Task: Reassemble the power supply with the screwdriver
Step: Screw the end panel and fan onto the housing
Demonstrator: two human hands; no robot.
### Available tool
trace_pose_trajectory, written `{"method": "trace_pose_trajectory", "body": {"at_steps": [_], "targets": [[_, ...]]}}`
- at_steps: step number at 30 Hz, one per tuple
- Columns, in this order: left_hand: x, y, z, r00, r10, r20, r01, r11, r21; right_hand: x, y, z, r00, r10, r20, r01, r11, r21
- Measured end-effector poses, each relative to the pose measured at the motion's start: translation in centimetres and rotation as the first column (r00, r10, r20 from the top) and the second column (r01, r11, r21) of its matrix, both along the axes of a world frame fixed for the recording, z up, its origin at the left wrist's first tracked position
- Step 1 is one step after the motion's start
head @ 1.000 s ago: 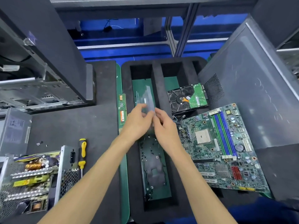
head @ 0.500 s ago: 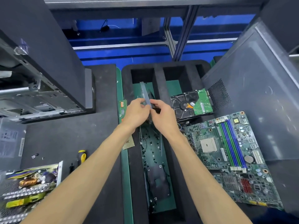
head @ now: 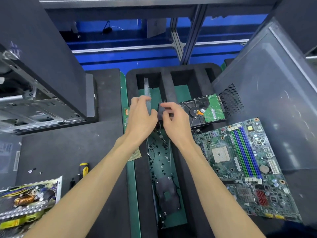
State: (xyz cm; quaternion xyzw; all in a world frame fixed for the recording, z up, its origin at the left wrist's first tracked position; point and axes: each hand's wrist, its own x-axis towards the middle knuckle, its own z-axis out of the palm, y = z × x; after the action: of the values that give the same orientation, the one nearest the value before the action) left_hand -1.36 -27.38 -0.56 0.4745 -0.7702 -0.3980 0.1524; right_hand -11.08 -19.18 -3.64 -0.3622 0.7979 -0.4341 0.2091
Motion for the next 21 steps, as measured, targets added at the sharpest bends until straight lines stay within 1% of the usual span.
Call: {"method": "trace_pose_trajectory", "body": {"at_steps": [1,2,3,4,5,7,8,10,12,14,16,18,21], "targets": [[0.3,0.5,0.2,0.999,-0.002,-0.040,0.001,0.999,-0.039,-0.1,0.5,0.1,1.000,-0.017,-0.024,0.017,1.000,-0.022],[0.5,0.9,0.3,0.998,-0.022,-0.056,0.020,0.999,-0.035,-0.2,1.0,0.1,0.999,-0.037,-0.033,0.036,0.998,-0.046],[0.8,1.4,0.4,0.997,-0.062,-0.046,0.062,0.998,0.000,-0.2,1.6,0.2,0.998,-0.057,-0.031,0.055,0.996,-0.065],[1.0,1.9,0.4,0.991,-0.135,-0.007,0.135,0.989,0.052,-0.1,2.2,0.2,0.997,-0.075,-0.023,0.073,0.994,-0.079],[1.2,2.6,0.3,0.968,-0.244,0.056,0.237,0.966,0.100,0.0,2.8,0.1,0.996,-0.087,-0.014,0.085,0.992,-0.090],[1.4,4.4,-0.4,0.857,-0.470,0.210,0.440,0.881,0.176,0.4,4.0,-0.1,0.995,-0.097,0.009,0.097,0.989,-0.112],[1.5,5.6,-1.1,0.794,-0.539,0.281,0.498,0.842,0.209,0.6,4.6,-0.2,0.995,-0.099,0.022,0.101,0.987,-0.124],[1.7,7.8,-2.8,0.691,-0.607,0.393,0.556,0.793,0.248,1.1,5.9,-0.5,0.993,-0.106,0.048,0.112,0.984,-0.142],[2.0,9.6,-4.5,0.603,-0.633,0.486,0.601,0.761,0.246,1.5,7.2,-0.8,0.990,-0.119,0.078,0.129,0.980,-0.149],[2.3,10.7,-5.7,0.530,-0.620,0.579,0.631,0.744,0.219,1.8,8.4,-1.2,0.986,-0.130,0.102,0.144,0.979,-0.146],[2.3,11.3,-6.5,0.522,-0.573,0.632,0.631,0.758,0.166,2.0,9.7,-1.5,0.983,-0.137,0.126,0.155,0.977,-0.144],[2.2,11.7,-7.0,0.546,-0.529,0.650,0.611,0.782,0.123,2.1,10.7,-1.5,0.978,-0.146,0.146,0.167,0.976,-0.141],[2.2,12.3,-7.8,0.549,-0.501,0.669,0.588,0.800,0.117,2.2,12.0,-1.5,0.966,-0.172,0.194,0.201,0.969,-0.146]]}}
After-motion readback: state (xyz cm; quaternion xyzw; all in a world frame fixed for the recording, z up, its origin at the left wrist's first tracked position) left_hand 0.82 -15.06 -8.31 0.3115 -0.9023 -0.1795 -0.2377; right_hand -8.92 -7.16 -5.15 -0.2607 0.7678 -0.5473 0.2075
